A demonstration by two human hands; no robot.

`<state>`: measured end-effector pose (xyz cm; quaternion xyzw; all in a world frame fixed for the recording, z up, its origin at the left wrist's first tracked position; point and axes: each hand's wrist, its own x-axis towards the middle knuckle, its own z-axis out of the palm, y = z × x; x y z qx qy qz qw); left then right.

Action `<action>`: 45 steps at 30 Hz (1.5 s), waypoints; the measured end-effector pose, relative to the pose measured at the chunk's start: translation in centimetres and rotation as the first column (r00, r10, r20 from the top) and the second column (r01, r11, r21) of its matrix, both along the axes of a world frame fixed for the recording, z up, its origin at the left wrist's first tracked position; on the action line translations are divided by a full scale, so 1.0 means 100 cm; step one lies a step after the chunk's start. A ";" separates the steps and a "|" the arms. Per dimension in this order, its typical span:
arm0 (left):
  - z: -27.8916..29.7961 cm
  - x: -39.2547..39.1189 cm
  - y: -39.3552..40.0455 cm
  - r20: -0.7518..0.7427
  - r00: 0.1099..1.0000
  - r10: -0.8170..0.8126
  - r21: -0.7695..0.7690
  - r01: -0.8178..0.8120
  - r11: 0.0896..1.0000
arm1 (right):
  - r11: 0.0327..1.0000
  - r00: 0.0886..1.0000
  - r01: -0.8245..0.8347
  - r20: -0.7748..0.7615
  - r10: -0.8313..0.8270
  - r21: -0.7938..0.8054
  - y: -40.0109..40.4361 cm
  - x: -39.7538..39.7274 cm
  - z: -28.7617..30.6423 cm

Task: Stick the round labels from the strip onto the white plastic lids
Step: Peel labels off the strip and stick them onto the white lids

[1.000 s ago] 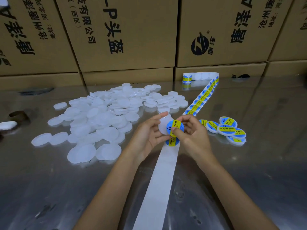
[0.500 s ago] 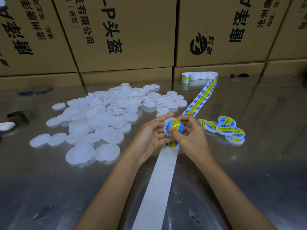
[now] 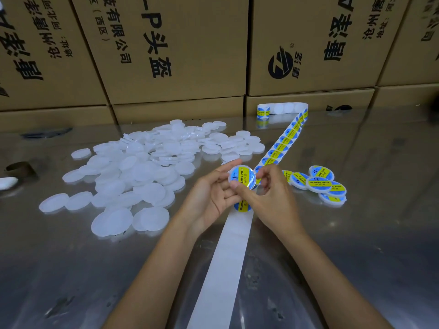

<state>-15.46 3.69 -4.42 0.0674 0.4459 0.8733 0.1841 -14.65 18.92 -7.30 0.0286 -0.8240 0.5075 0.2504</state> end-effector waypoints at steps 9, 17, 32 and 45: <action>-0.002 0.002 0.003 -0.047 0.998 -0.028 -0.141 0.021 0.990 | 0.949 0.987 0.161 -0.063 -0.150 0.270 0.007 0.000 -0.004; -0.009 0.004 0.007 -0.193 0.977 0.085 -0.324 -0.146 0.935 | 0.976 0.994 0.090 -0.086 -0.074 0.197 0.012 -0.003 -0.003; -0.002 0.004 0.006 -0.203 0.939 0.277 -0.269 -0.325 0.907 | 0.950 0.999 -0.022 -0.025 0.032 0.312 0.004 -0.001 -0.008; -0.003 0.006 0.003 -0.249 0.947 0.204 -0.351 -0.284 0.892 | 0.990 0.993 -0.114 -0.015 0.115 0.079 0.005 -0.003 -0.006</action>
